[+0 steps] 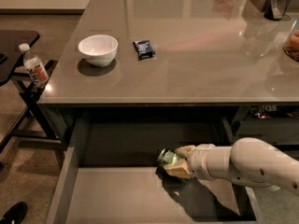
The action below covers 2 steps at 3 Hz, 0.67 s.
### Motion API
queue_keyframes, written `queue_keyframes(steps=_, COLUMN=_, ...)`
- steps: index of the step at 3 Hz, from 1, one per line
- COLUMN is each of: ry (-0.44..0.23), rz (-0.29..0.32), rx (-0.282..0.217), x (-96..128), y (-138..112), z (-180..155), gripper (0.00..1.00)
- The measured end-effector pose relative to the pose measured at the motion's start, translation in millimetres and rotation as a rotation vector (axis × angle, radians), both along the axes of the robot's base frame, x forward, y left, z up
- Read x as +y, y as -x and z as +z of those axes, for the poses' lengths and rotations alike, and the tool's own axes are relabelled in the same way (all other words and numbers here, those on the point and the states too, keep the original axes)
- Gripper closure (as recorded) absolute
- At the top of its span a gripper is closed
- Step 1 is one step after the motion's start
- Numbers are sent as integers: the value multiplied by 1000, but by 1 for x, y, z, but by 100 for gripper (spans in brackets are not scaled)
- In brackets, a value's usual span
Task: Place green can into top drawer
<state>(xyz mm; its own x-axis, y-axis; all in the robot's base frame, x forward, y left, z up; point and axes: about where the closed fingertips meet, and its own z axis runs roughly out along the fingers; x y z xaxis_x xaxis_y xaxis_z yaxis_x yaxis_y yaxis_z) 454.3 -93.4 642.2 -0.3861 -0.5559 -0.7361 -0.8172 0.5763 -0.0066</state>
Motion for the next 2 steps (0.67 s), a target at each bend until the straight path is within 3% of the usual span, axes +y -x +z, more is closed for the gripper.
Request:
queue_keyframes(steps=1, ry=-17, rz=-51, rx=-18, x=4, y=-17, z=-16, gripper=100)
queue_keyframes(steps=2, ry=-16, rz=-58, rx=-25, x=3, y=-19, z=-16, gripper=81)
